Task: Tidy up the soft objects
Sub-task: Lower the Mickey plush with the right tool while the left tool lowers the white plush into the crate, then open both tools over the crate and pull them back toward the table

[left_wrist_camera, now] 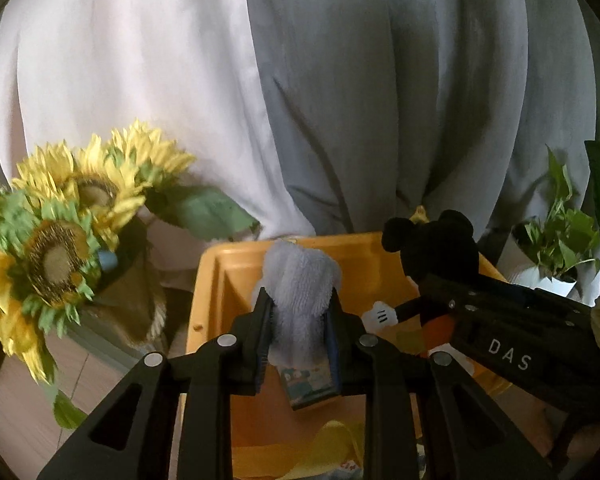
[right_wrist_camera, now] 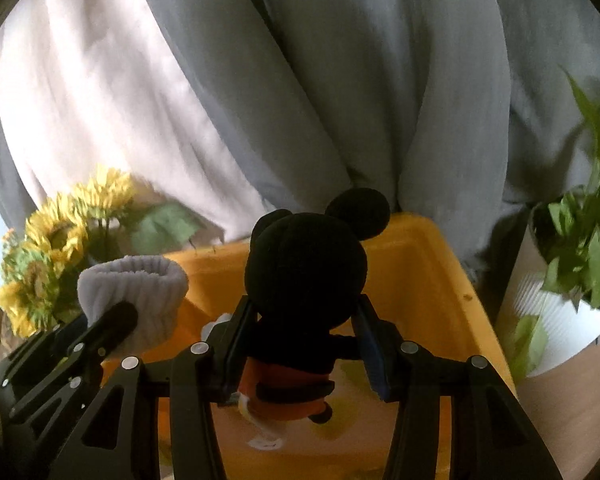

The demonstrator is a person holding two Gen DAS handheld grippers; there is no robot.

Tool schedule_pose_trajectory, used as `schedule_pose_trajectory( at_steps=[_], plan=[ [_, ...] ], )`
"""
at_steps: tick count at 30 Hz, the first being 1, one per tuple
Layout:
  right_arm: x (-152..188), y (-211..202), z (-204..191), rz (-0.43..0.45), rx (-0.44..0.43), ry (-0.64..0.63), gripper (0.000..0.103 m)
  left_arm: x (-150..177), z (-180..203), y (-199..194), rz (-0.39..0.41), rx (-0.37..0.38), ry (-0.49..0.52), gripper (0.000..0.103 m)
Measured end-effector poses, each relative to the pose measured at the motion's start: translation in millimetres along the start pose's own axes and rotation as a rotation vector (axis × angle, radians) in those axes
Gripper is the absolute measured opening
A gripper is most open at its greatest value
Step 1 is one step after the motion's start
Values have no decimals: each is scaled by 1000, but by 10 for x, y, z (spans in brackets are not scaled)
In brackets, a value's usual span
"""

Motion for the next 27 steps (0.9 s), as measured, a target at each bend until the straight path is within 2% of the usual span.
schedule_pose_trajectory(
  at_steps=[4, 7, 11, 27],
  plan=[
    [42, 20, 21, -35, -6, 13, 54, 48, -35, 23, -28, 8, -23, 33],
    [34, -11, 49, -26, 13, 9, 65, 70, -43, -14, -28, 2, -20, 41],
    [-21, -120, 53, 8, 32, -1, 65, 62, -41, -127, -9, -3, -16, 50],
    [-107, -868, 21, 116, 89, -7, 65, -85, 66, -844, 78, -14, 4, 51]
  ],
)
Point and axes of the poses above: each gripper's, at about its wrist camera, not at the fingertips, and y roughly the way its jaws point, z to its right, x to its underside, the point moved 1 cm from there along y, roughly the way its jaws point, and after that the axes turned 9 degrees about z, right-handed, at the moved point
